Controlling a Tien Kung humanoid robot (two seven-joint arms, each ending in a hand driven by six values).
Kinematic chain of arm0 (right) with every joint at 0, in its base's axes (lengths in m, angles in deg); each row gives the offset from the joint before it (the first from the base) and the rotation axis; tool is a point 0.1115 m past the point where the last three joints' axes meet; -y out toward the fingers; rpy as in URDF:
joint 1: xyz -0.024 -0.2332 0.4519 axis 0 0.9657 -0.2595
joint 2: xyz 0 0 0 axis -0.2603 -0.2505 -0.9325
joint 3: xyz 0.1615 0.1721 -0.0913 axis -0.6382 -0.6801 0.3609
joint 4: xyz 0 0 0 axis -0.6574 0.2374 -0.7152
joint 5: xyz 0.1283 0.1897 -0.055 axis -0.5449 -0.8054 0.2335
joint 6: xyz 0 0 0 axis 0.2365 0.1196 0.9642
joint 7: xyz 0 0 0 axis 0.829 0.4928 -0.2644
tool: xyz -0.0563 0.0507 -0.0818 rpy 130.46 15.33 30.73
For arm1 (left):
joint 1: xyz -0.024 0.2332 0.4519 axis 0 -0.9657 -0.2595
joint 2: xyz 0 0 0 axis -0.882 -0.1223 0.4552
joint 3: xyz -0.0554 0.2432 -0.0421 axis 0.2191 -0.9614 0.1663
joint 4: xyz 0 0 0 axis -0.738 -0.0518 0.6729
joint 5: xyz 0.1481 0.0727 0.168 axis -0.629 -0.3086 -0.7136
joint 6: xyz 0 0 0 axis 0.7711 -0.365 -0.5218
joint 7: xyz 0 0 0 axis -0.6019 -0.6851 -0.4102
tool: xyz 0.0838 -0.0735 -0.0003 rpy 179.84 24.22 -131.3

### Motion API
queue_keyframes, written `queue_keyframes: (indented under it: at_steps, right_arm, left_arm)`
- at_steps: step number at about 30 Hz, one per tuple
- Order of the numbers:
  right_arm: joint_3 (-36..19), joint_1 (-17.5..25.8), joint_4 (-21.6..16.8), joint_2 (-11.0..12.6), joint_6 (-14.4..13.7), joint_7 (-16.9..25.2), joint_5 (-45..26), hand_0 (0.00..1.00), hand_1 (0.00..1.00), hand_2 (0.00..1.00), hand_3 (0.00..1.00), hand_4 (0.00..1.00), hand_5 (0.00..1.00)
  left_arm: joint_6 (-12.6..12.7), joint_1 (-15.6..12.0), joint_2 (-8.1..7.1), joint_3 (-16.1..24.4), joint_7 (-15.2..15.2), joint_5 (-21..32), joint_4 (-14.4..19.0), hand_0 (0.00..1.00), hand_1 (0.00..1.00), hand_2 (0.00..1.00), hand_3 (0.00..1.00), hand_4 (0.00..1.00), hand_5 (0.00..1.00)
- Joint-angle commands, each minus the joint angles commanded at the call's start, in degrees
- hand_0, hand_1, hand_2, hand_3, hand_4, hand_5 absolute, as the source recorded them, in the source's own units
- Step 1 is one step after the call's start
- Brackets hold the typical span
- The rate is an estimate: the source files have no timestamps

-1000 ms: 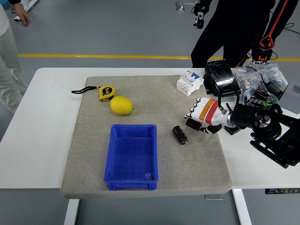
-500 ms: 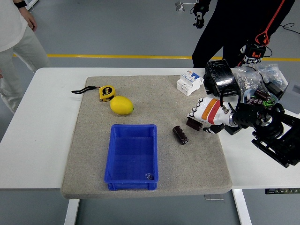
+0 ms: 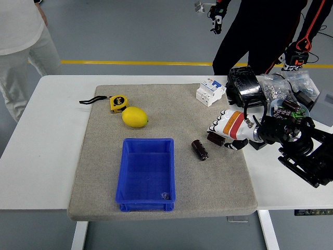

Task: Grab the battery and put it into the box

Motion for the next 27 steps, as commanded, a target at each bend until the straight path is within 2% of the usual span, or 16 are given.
queue_keyframes:
  at_steps: [5, 6, 11, 12, 17, 18, 23, 24, 27]
  right_arm:
    - [-0.13, 0.35, 0.46, 0.03, -0.54, 0.27, -0.73, 0.726, 0.7, 0.778, 0.809, 0.698, 0.29]
    - [-0.15, 0.44, 0.54, 0.0, -0.63, 0.28, -0.85, 0.681, 0.673, 0.756, 0.789, 0.693, 0.288]
    - [-0.49, 0.81, 0.69, -0.22, -0.75, 0.53, -0.74, 0.681, 0.673, 0.756, 0.789, 0.693, 0.288]
    - [-0.55, 0.86, 0.7, -0.24, -0.75, 0.59, -0.72, 0.644, 0.617, 0.718, 0.682, 0.668, 0.283]
    - [-0.88, 1.12, 0.74, -0.23, -0.66, 0.92, -0.91, 0.644, 0.617, 0.718, 0.682, 0.668, 0.283]
    - [-0.87, 1.12, 0.7, -0.21, -0.68, 0.94, -1.02, 0.576, 0.532, 0.599, 0.582, 0.633, 0.276]
    - [-0.67, 1.08, 0.43, -0.13, -0.88, 0.92, -1.76, 0.576, 0.532, 0.599, 0.582, 0.633, 0.276]
    - [-0.62, 1.09, 0.41, -0.12, -0.92, 0.9, -1.92, 0.516, 0.483, 0.547, 0.531, 0.617, 0.267]
    - [-0.54, 1.16, 0.32, -0.13, -1.01, 0.87, -2.22, 0.516, 0.483, 0.547, 0.531, 0.617, 0.267]
  left_arm:
    - [0.01, 0.15, 0.1, -0.45, -0.12, 0.37, 0.1, 0.563, 0.596, 0.622, 0.584, 0.632, 0.601]
    - [0.0, 0.19, 0.12, -0.5, -0.13, 0.38, 0.11, 0.563, 0.597, 0.62, 0.584, 0.632, 0.602]
    - [-0.04, 0.35, 0.2, -0.66, -0.16, 0.47, 0.17, 0.563, 0.597, 0.62, 0.584, 0.632, 0.602]
    - [-0.04, 0.37, 0.2, -0.7, -0.17, 0.51, 0.18, 0.563, 0.597, 0.623, 0.584, 0.633, 0.603]
    - [0.04, 0.37, 0.23, -0.95, -0.28, 0.81, 0.21, 0.563, 0.597, 0.623, 0.584, 0.633, 0.603]
    - [0.06, 0.36, 0.22, -1.02, -0.32, 0.9, 0.21, 0.564, 0.596, 0.621, 0.584, 0.633, 0.602]
    - [0.07, 0.3, 0.2, -1.01, -0.31, 0.87, 0.21, 0.564, 0.596, 0.621, 0.584, 0.633, 0.602]
    - [0.06, 0.29, 0.2, -1.02, -0.3, 0.84, 0.21, 0.564, 0.596, 0.621, 0.583, 0.633, 0.602]
    - [0.02, 0.19, 0.18, -0.9, -0.22, 0.69, 0.21, 0.564, 0.596, 0.621, 0.583, 0.633, 0.602]
